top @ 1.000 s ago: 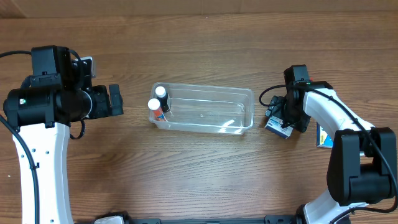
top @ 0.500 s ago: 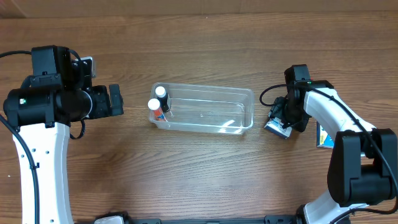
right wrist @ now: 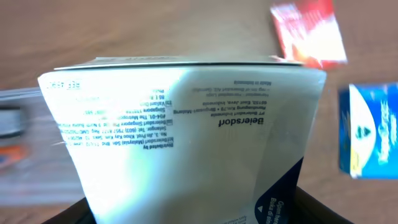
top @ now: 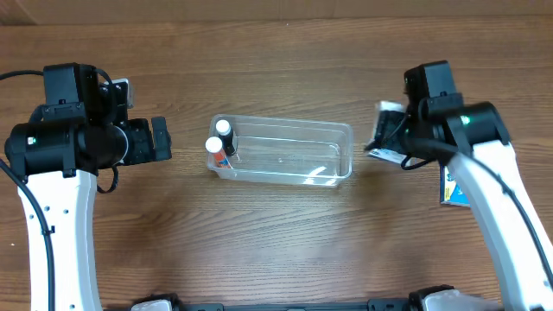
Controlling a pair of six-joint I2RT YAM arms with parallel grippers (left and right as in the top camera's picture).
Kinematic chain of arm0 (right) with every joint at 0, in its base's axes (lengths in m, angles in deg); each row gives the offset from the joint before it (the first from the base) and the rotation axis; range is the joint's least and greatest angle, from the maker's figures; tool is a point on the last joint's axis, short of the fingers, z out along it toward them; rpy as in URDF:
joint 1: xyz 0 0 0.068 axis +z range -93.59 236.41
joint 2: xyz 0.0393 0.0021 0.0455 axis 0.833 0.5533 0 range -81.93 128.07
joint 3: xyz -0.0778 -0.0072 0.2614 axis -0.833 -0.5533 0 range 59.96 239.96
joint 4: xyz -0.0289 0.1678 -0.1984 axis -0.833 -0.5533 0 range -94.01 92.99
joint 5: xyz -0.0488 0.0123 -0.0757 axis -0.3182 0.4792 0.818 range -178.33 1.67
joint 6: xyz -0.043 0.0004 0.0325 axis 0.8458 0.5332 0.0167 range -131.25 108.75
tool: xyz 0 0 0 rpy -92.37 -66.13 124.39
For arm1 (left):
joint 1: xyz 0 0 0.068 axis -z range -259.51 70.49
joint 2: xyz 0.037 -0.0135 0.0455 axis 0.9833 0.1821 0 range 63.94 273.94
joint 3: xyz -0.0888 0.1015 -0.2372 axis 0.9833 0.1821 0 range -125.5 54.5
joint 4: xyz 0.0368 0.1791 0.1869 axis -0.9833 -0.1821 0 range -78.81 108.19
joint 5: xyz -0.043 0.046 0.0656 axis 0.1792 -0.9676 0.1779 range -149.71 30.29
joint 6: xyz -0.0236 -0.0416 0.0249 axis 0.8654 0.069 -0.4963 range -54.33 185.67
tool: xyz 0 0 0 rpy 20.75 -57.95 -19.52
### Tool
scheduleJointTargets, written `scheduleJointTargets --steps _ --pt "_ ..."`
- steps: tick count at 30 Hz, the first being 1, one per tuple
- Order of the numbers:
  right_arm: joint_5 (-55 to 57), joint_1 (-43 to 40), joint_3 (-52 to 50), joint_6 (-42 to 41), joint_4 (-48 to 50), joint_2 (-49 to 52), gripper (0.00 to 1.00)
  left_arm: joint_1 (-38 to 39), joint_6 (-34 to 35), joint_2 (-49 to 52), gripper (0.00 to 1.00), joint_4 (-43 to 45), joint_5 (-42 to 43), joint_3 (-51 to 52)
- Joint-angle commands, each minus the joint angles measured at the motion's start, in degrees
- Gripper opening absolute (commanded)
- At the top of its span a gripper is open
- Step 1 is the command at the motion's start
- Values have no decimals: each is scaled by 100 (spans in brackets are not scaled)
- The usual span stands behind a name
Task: Pack container
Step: 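Lower the white box into the container's right end and release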
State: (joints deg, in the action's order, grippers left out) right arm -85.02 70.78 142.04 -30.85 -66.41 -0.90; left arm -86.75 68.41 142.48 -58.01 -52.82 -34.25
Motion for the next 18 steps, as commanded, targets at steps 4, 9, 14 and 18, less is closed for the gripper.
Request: scheduleJointTargets --steps 4,9,14,18 --pt "9 1252 258 203 251 149 73 -24 -131 -68 100 15 37 20" --pt "4 1390 258 -149 404 1049 73 -24 -133 -68 100 11 39 20" --pt "4 1390 251 -146 439 1657 74 -24 -133 -68 100 11 39 20" --pt "4 1390 251 -302 420 2076 74 -24 -131 -68 100 13 39 20"
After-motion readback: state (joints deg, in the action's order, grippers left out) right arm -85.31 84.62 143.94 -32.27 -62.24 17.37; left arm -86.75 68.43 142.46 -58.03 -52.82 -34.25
